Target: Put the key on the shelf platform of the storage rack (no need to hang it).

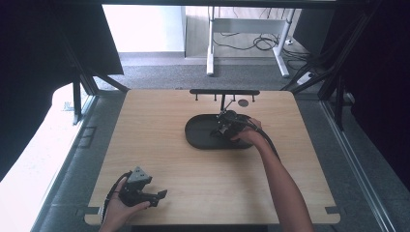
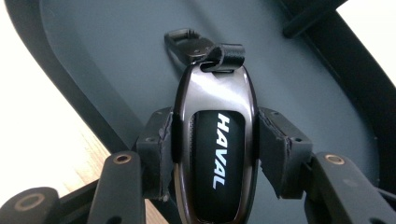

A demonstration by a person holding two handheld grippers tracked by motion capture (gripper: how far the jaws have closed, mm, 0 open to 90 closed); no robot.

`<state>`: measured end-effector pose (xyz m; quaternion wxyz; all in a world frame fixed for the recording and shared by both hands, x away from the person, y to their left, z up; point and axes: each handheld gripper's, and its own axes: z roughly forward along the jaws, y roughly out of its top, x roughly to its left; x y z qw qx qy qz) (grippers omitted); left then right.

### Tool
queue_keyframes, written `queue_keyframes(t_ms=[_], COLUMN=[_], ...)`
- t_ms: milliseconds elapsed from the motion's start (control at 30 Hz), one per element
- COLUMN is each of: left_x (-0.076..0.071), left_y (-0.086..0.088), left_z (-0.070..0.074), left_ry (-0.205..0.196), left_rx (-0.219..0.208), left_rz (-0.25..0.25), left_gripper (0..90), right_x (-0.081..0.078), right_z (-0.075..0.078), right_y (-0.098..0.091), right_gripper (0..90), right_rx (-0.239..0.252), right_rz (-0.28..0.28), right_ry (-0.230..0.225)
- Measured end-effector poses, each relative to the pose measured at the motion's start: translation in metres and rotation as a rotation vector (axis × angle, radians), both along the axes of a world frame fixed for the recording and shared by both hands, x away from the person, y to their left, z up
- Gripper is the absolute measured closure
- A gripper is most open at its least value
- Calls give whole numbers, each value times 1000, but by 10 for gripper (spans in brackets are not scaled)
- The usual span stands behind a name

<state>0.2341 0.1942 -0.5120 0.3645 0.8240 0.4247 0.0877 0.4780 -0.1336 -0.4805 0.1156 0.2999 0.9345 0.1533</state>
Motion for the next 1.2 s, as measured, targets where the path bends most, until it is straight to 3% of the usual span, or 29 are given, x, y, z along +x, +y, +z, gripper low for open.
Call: queue_keyframes(t_ms=[200, 467, 967, 1200], left_x=[0, 0, 0, 0], left_y=[0, 1, -1, 0], left_z=[0, 0, -1, -1], left_ry=[1, 2, 2, 3], left_rx=[-1, 2, 4, 5], left_rz=[2, 0, -4, -4], left_gripper=[203, 203, 202, 202], right_x=[2, 4, 4, 2], right_z=[-8, -21, -24, -25], right_y=[0, 0, -4, -4], right_gripper=[494, 493, 484, 380], right_rx=[-9, -62, -32, -35], right_rz=[-5, -2, -39, -52], right_ry=[19, 2, 14, -8])
